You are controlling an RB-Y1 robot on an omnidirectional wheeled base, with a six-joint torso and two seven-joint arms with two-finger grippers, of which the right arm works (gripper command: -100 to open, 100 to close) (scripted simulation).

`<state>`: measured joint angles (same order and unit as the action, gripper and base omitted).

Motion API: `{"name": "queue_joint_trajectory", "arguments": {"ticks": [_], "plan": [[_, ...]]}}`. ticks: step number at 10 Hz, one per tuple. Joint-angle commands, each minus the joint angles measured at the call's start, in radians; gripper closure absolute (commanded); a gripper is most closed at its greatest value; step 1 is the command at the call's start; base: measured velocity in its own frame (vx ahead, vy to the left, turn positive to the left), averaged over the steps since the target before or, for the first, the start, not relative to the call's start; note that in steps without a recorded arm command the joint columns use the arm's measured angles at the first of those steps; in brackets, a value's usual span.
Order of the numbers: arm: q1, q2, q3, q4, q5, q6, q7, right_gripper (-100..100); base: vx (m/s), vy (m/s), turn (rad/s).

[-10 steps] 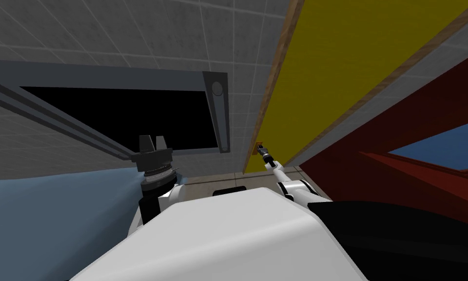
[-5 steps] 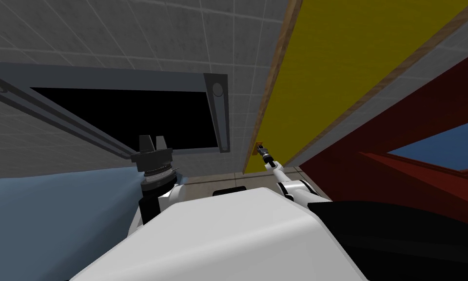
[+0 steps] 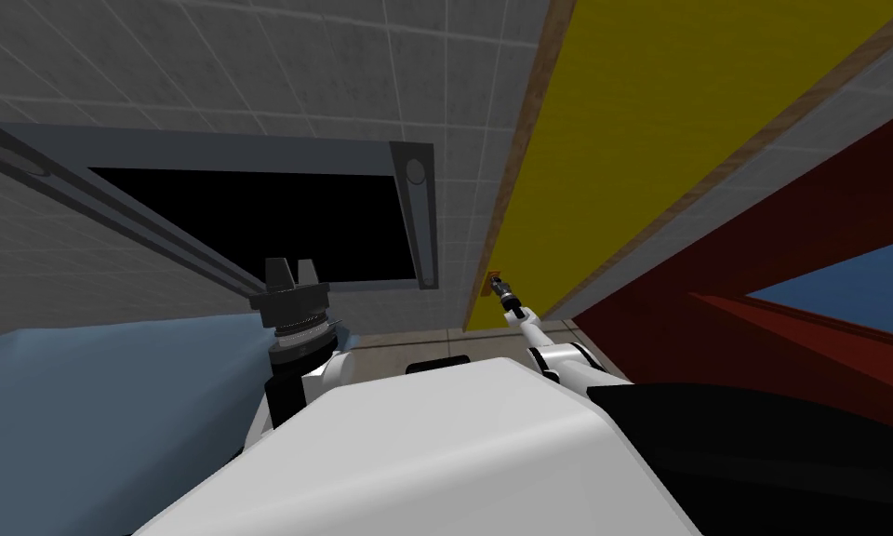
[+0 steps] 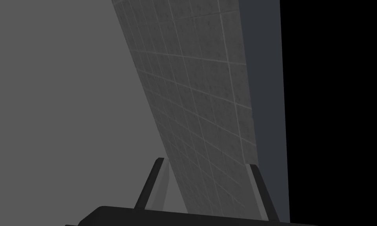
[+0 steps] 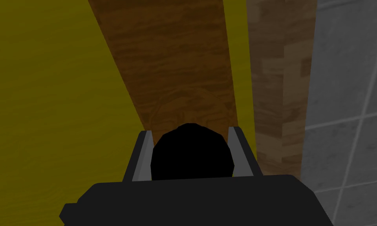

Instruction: Pull the door open

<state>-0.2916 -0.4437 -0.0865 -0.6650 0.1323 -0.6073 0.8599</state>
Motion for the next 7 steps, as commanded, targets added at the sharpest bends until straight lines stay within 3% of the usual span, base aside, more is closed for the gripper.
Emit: {"name": "queue_joint_trajectory", "arguments": {"ticks": [1,7], "plan": [[-0.001,0.002,0.000,-0.001,-0.012,0.002,-0.050,100,-0.030,-0.036,0.044],[-0.006,0.009,0.003,-0.002,-0.044,0.008,-0.193,100,-0.029,-0.027,0.037]]}}
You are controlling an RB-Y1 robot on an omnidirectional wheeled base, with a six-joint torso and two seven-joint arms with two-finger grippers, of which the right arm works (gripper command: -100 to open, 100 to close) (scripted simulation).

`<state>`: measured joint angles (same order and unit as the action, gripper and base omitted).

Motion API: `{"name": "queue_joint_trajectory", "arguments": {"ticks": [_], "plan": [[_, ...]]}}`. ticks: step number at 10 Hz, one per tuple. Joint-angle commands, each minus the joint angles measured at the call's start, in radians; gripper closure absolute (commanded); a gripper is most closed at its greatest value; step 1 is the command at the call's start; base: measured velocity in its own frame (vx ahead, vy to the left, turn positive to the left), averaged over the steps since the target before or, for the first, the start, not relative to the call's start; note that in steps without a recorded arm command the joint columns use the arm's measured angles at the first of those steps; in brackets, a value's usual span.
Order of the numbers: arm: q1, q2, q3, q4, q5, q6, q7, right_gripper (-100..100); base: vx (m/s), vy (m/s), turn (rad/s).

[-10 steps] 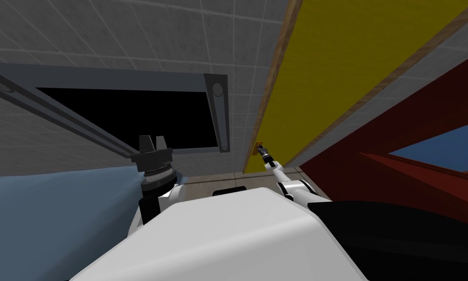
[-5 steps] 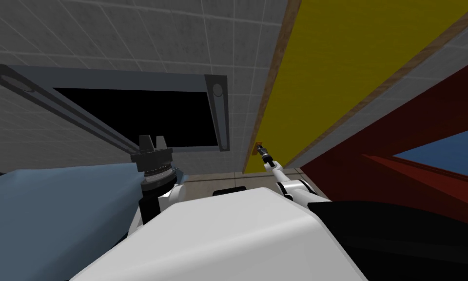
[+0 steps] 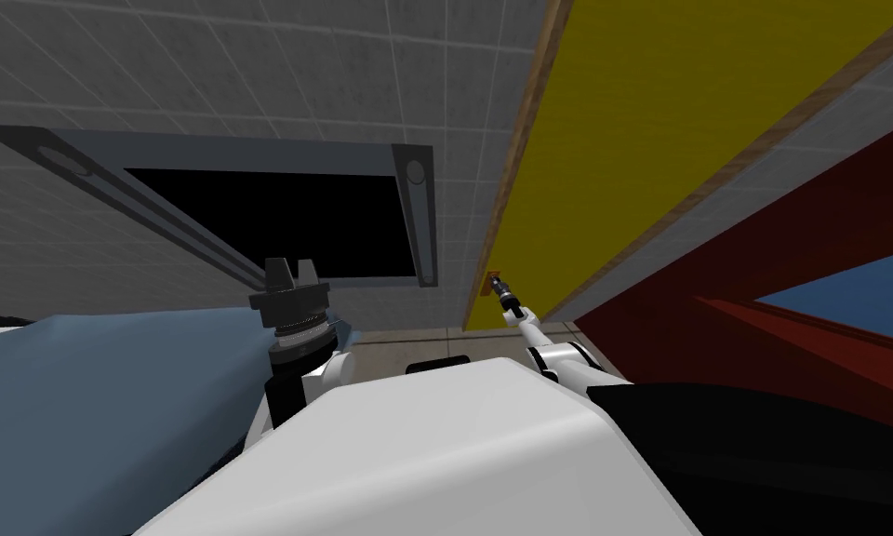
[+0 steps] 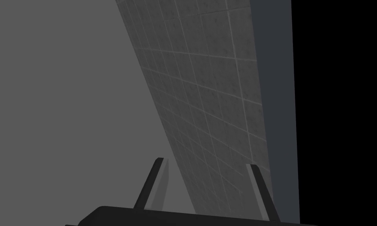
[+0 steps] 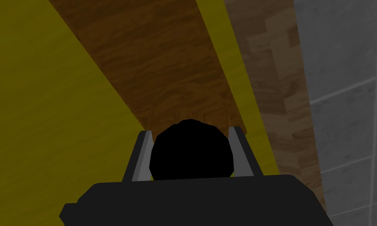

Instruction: Pull the door open

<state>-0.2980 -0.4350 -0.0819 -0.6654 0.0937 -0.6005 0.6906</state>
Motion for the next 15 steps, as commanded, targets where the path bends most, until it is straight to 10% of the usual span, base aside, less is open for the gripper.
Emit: {"name": "queue_joint_trajectory", "arguments": {"ticks": [1,15], "plan": [[-0.001,0.002,0.000,-0.001,-0.015,0.003,-0.050,100,-0.036,-0.042,0.057],[-0.015,0.021,0.008,-0.002,-0.103,0.019,-0.385,100,-0.036,-0.034,0.046]]}}
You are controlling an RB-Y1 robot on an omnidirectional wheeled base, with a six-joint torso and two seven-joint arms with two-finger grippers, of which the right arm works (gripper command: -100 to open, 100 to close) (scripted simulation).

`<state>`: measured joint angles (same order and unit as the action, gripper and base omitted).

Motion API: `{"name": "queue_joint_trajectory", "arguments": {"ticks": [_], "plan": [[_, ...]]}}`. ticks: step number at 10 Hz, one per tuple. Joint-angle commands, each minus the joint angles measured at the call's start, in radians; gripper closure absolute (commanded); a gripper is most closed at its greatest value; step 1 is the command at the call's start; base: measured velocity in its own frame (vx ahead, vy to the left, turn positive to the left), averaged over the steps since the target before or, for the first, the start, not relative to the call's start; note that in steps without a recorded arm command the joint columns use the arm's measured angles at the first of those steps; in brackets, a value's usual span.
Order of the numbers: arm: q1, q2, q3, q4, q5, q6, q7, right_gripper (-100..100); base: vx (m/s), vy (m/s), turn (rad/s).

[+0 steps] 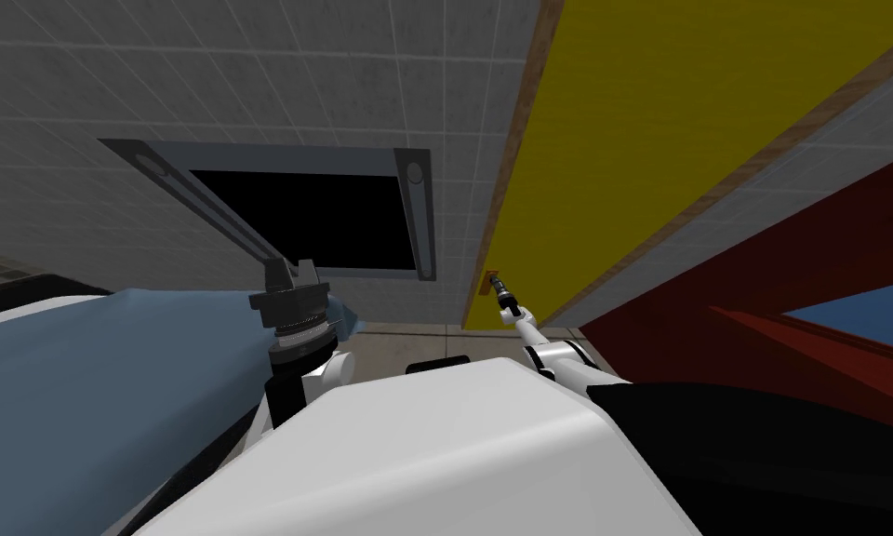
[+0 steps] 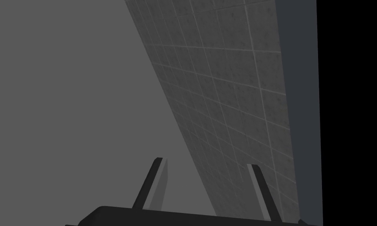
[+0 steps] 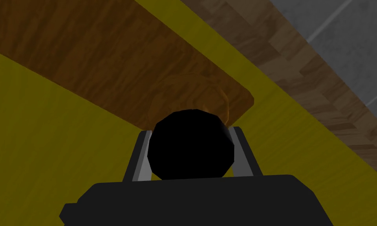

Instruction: Pull the door open

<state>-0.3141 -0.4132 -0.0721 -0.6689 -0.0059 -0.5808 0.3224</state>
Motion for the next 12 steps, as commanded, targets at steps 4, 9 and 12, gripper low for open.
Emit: {"name": "queue_joint_trajectory", "arguments": {"ticks": [4,9,12], "plan": [[-0.003,0.005,0.001,0.002,-0.028,0.004,-0.100,100,-0.037,-0.030,0.040],[-0.009,0.013,0.005,0.001,-0.067,0.012,-0.224,100,-0.045,-0.038,0.053],[-0.014,0.019,0.007,0.001,-0.094,0.017,-0.307,100,-0.044,-0.031,0.045]]}}
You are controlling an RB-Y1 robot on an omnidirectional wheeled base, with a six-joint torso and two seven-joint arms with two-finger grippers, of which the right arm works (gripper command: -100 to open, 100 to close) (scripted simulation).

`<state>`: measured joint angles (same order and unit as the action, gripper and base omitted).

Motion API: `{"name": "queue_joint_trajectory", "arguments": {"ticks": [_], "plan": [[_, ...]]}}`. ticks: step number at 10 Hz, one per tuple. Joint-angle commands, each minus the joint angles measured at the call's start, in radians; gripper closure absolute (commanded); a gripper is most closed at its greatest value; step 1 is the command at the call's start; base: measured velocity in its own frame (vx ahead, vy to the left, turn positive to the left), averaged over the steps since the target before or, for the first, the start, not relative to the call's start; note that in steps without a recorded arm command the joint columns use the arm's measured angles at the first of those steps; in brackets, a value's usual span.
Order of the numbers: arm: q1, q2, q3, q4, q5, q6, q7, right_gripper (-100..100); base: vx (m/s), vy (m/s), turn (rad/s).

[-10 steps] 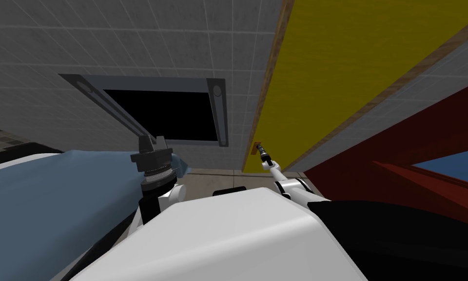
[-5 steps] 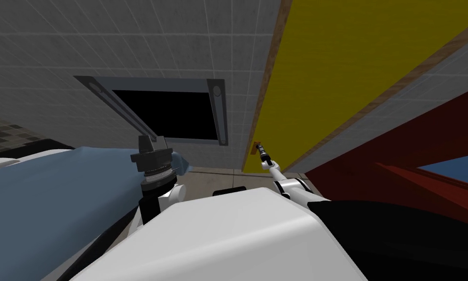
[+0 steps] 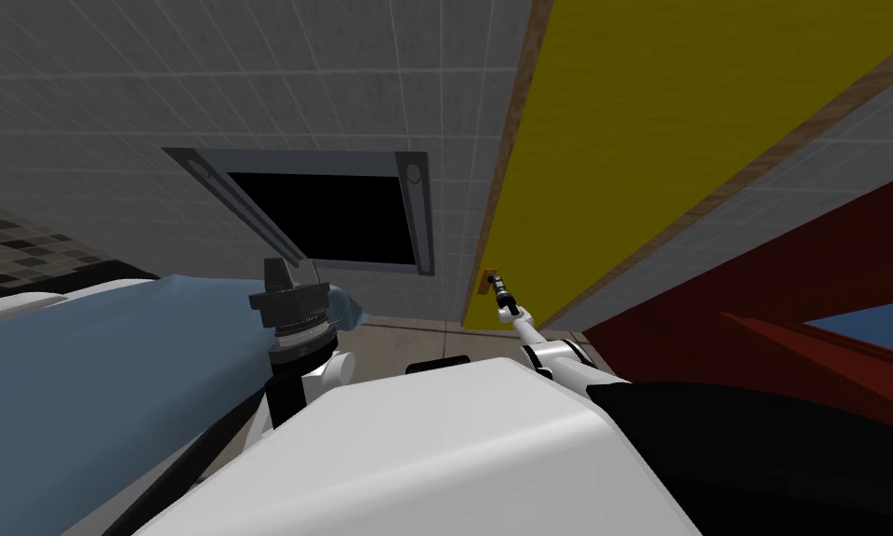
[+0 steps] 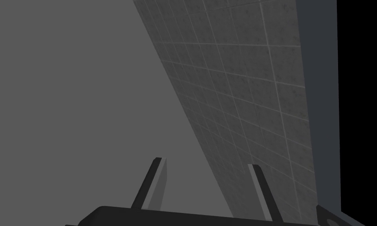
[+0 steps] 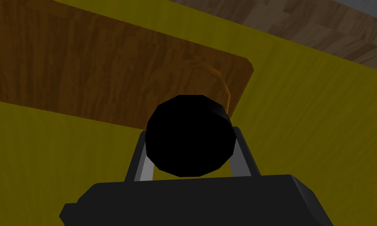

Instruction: Pull the door open

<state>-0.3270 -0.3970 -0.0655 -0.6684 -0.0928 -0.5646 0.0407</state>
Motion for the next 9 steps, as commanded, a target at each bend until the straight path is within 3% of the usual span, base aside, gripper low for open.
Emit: {"name": "queue_joint_trajectory", "arguments": {"ticks": [1,9], "plan": [[-0.003,0.005,0.002,0.001,-0.021,0.003,-0.050,100,-0.063,-0.040,0.081],[-0.012,0.017,0.007,0.000,-0.076,0.014,-0.235,100,-0.047,-0.038,0.051]]}}
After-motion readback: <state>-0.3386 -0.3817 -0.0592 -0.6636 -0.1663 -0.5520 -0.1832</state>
